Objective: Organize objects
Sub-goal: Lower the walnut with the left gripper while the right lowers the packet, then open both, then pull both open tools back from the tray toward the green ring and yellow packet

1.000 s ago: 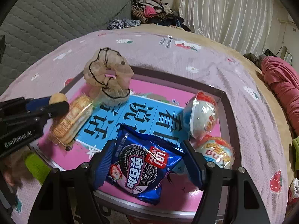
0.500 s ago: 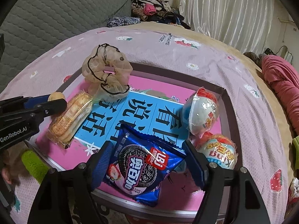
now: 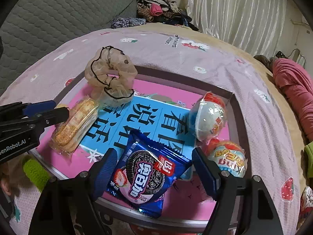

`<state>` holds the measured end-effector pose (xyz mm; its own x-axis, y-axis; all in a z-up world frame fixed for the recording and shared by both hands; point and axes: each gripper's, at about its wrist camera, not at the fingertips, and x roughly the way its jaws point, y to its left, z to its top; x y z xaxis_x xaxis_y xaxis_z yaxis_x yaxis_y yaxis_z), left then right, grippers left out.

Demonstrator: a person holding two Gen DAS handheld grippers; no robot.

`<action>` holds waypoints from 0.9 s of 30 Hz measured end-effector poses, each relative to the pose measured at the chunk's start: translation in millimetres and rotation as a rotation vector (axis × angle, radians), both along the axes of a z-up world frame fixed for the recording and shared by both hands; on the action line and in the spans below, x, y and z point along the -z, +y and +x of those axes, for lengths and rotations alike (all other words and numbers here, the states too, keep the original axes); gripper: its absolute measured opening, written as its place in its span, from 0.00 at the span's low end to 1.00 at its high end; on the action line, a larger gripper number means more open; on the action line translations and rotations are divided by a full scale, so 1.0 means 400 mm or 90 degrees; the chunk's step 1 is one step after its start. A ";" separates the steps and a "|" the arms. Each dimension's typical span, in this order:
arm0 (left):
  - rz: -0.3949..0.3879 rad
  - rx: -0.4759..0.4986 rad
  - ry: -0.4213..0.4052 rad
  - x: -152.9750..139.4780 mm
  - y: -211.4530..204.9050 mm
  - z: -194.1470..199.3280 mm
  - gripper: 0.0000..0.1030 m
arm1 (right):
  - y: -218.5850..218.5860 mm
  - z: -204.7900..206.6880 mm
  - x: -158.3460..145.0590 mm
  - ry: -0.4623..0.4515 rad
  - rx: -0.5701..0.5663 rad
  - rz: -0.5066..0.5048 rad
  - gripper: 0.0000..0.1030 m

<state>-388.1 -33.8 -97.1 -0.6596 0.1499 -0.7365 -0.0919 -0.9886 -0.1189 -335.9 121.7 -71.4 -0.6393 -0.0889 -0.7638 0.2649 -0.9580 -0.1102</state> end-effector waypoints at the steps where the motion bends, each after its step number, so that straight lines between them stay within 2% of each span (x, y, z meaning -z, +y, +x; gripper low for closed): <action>1: -0.002 -0.001 0.001 -0.001 0.001 0.001 0.43 | 0.001 0.002 -0.003 0.001 -0.001 0.000 0.78; 10: -0.003 0.007 0.007 -0.011 0.008 0.008 0.55 | 0.002 0.012 -0.018 0.017 0.004 -0.001 0.80; 20: -0.002 0.000 0.034 -0.054 0.005 0.033 0.72 | 0.004 0.035 -0.058 0.047 0.006 -0.018 0.83; 27: -0.004 -0.001 0.042 -0.070 0.005 0.045 0.73 | 0.007 0.051 -0.088 0.076 0.008 -0.022 0.87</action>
<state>-370.0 -31.7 -68.9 -0.7072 0.1448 -0.6920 -0.0983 -0.9894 -0.1066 -315.5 124.5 -36.0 -0.7273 -0.1049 -0.6782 0.2392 -0.9650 -0.1072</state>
